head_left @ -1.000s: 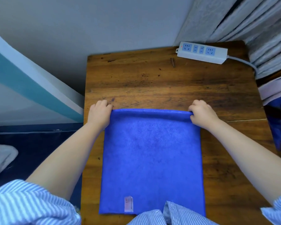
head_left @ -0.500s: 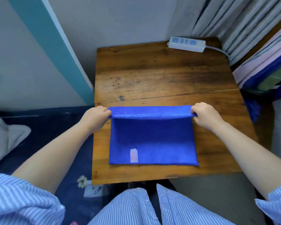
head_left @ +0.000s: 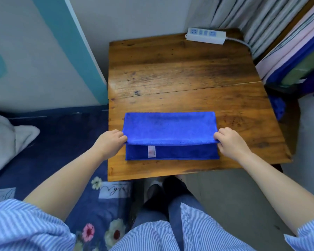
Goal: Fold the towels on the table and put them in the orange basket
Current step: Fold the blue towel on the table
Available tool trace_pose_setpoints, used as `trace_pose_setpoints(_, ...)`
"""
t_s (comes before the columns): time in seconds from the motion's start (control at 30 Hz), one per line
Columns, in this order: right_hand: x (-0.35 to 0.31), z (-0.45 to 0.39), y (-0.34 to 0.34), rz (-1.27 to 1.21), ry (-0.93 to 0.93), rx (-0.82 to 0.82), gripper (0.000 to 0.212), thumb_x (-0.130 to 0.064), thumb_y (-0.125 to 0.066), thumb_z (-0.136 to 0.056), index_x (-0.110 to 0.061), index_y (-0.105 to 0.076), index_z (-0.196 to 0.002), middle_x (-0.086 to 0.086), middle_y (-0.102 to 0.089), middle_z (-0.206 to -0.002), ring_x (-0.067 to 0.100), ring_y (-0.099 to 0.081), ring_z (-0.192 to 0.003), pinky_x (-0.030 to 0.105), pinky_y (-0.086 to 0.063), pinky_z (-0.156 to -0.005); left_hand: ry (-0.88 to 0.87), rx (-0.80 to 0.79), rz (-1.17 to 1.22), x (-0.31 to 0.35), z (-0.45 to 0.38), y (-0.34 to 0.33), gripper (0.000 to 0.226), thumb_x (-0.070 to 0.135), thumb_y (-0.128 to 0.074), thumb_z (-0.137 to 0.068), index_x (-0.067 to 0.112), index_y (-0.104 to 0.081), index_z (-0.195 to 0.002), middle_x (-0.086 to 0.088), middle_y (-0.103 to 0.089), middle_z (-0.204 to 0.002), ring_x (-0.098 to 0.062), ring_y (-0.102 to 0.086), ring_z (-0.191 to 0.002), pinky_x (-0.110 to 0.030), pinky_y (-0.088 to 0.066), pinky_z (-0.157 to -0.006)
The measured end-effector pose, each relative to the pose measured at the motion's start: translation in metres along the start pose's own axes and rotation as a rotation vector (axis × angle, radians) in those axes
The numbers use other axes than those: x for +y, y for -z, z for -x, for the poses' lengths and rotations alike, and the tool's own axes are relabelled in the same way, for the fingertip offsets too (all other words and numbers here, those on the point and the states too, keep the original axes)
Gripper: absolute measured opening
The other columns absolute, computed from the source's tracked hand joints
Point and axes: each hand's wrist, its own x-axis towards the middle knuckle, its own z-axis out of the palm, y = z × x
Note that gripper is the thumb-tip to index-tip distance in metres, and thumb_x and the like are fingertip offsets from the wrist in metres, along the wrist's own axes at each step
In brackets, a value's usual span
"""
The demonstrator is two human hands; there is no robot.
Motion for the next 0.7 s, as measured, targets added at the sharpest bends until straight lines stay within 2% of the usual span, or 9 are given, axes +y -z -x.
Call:
trace_pose_setpoints(0.07,-0.001,0.004,-0.005,0.014,0.011,-0.02,0.03,0.021,-0.073,-0.036,0.004,-0.057,-0.054,0.019,-0.053,-0.051,0.037,-0.052,-0.044,0.038,-0.045,-0.037,-0.034,0.052,-0.017,0.003,0.004,0.001,0.031,0.005,-0.092,-0.039,0.006,-0.066,-0.055,-0.005,-0.06,-0.048,-0.022,-0.058,-0.041,-0.018,-0.044,-0.036)
trace_pose_setpoints(0.23,-0.004,0.013,-0.019,0.029,0.017,-0.052,0.032,0.02,-0.074,-0.032,0.002,-0.056,-0.051,0.015,-0.051,-0.048,0.035,-0.05,-0.041,0.035,-0.044,-0.037,-0.071,0.038,-0.018,0.01,0.009,-0.021,0.033,0.004,-0.092,-0.035,0.006,-0.064,-0.051,-0.003,-0.055,-0.044,-0.02,-0.053,-0.037,-0.015,-0.041,-0.034)
trace_pose_setpoints(0.3,-0.005,0.014,-0.026,0.042,0.016,-0.059,0.032,0.02,-0.074,-0.032,0.001,-0.056,-0.05,0.015,-0.05,-0.048,0.034,-0.049,-0.04,0.035,-0.044,-0.038,-0.042,-0.016,-0.033,0.012,0.008,-0.034,0.028,0.005,-0.09,-0.045,0.006,-0.067,-0.061,-0.004,-0.06,-0.053,-0.02,-0.058,-0.047,-0.018,-0.045,-0.039)
trace_pose_setpoints(0.33,-0.006,0.014,-0.028,0.048,0.016,-0.072,0.032,0.02,-0.074,-0.032,0.001,-0.055,-0.05,0.015,-0.05,-0.047,0.034,-0.049,-0.04,0.034,-0.043,-0.038,-0.008,-0.086,-0.04,0.014,0.008,-0.039,0.02,0.007,-0.082,-0.061,0.006,-0.068,-0.077,-0.006,-0.065,-0.069,-0.021,-0.062,-0.064,-0.022,-0.049,-0.051)
trace_pose_setpoints(0.4,-0.005,0.015,-0.037,0.067,0.009,-0.092,0.033,0.02,-0.073,-0.03,0.0,-0.055,-0.049,0.014,-0.048,-0.046,0.032,-0.048,-0.039,0.031,-0.041,-0.038,0.058,-0.307,-0.106,0.016,0.006,-0.061,0.02,0.013,-0.05,-0.091,0.011,-0.057,-0.11,-0.004,-0.06,-0.107,-0.021,-0.055,-0.1,-0.027,-0.044,-0.078)
trace_pose_setpoints(0.43,-0.006,0.017,-0.039,0.079,0.009,-0.103,0.033,0.02,-0.073,-0.029,0.0,-0.054,-0.048,0.014,-0.047,-0.046,0.032,-0.048,-0.039,0.03,-0.04,-0.038,0.078,-0.393,-0.117,0.018,0.006,-0.066,0.024,0.014,-0.041,-0.095,0.013,-0.051,-0.116,-0.002,-0.055,-0.115,-0.02,-0.049,-0.107,-0.027,-0.04,-0.082)
trace_pose_setpoints(0.63,-0.01,0.029,-0.067,0.143,-0.051,-0.133,0.035,0.015,-0.077,-0.028,-0.001,-0.057,-0.052,0.013,-0.05,-0.049,0.032,-0.05,-0.041,0.031,-0.042,-0.039,0.159,-0.489,-0.127,0.025,0.011,-0.087,0.027,0.016,-0.038,-0.095,0.016,-0.045,-0.122,-0.001,-0.049,-0.12,-0.02,-0.045,-0.112,-0.027,-0.038,-0.083)
trace_pose_setpoints(0.7,-0.012,0.032,-0.072,0.129,-0.078,-0.103,0.034,0.013,-0.076,-0.03,-0.001,-0.058,-0.054,0.013,-0.052,-0.051,0.032,-0.052,-0.044,0.033,-0.045,-0.043,0.167,-0.407,-0.106,0.027,0.013,-0.084,0.023,0.02,-0.048,-0.091,0.012,-0.052,-0.113,-0.003,-0.055,-0.112,-0.022,-0.052,-0.104,-0.029,-0.042,-0.078)
